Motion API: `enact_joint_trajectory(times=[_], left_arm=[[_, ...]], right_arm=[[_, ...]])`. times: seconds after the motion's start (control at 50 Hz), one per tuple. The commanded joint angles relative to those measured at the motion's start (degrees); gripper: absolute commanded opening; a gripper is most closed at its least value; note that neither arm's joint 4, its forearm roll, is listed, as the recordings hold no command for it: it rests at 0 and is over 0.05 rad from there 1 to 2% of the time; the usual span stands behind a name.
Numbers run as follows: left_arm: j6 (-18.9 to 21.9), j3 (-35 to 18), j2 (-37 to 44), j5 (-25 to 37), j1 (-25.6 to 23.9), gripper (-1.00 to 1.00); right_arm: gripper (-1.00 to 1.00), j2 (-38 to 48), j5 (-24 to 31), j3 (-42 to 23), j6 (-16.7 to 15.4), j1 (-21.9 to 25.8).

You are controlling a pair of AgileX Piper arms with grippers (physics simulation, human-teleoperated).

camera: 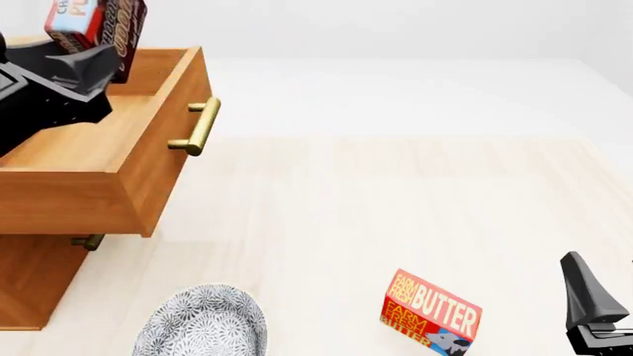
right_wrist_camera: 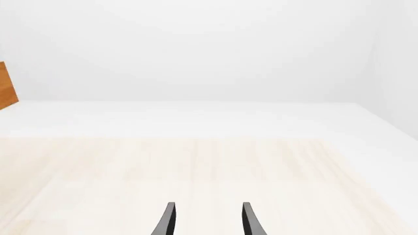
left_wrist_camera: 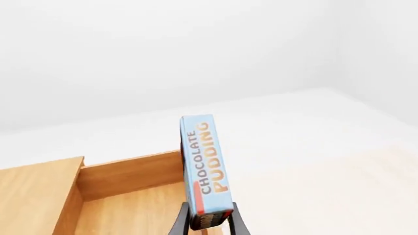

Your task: Put the chocolate pudding in the top drawer of the cabinet and close it.

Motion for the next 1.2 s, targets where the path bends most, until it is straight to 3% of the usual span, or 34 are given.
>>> enact_joint_trajectory(times=[0.02, 0.36, 1.2], left_arm=[[0.43, 0.85, 0.63, -0.58, 3.13, -1.0], [0.51, 2.87, 2.4, -0.67, 7.02, -1.0], [2.8, -1.55, 9.28, 4.23, 11.88, -1.0]], right_arm=[[1.0, 0.0, 0.01, 0.0, 0.0, 0.0], [1.0, 0.0, 0.0, 0.0, -0.01, -0.01], [1.0, 0.0, 0.0, 0.0, 0.0, 0.0]])
